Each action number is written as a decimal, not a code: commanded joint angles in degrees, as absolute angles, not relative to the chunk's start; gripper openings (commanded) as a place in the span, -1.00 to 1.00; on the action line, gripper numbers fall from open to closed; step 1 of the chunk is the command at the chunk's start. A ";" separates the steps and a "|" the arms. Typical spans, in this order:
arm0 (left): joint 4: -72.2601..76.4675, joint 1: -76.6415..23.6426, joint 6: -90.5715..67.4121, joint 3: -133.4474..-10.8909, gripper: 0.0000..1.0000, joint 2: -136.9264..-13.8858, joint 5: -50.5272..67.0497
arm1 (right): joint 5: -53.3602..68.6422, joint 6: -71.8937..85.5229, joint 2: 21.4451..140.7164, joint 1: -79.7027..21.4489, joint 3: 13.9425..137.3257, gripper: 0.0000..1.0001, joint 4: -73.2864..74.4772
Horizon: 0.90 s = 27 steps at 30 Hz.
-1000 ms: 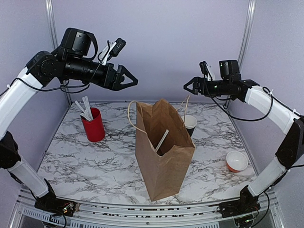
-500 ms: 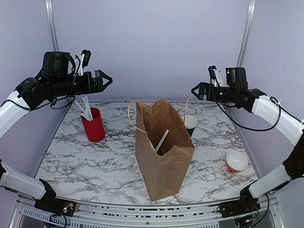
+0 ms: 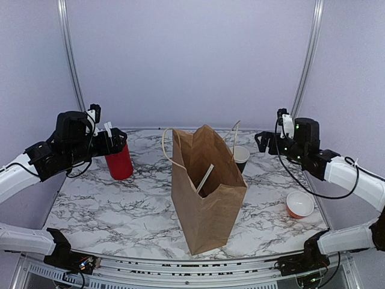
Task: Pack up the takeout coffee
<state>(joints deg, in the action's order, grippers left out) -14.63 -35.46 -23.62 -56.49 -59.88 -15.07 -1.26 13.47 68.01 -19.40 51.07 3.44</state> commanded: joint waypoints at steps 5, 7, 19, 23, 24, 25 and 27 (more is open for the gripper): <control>-5.94 -35.24 -31.54 -43.47 0.98 -56.45 -18.82 | -11.60 7.04 56.46 -19.48 32.56 0.96 -15.16; -3.00 -35.24 -33.27 -38.95 0.98 -55.73 -19.23 | -12.96 4.49 54.85 -19.50 29.06 0.96 -17.05; 15.32 -35.19 -33.45 -16.24 0.98 -45.80 -35.65 | -24.05 -0.89 56.15 -12.45 6.85 1.00 -51.32; 17.41 -35.15 -27.33 -14.55 0.98 -45.39 -38.90 | -21.92 0.05 64.37 -7.61 3.51 1.00 -64.32; 17.68 -35.11 -26.17 -14.44 0.98 -45.43 -39.80 | -22.12 -0.50 67.31 -6.96 3.30 1.00 -67.37; 17.82 -35.00 -25.29 -14.36 0.98 -45.41 -40.76 | -22.67 -1.02 70.18 -6.42 3.49 0.99 -70.91; 18.08 -34.31 -23.63 -14.50 0.98 -45.53 -41.39 | -21.95 -2.15 74.09 -6.18 3.92 1.00 -75.50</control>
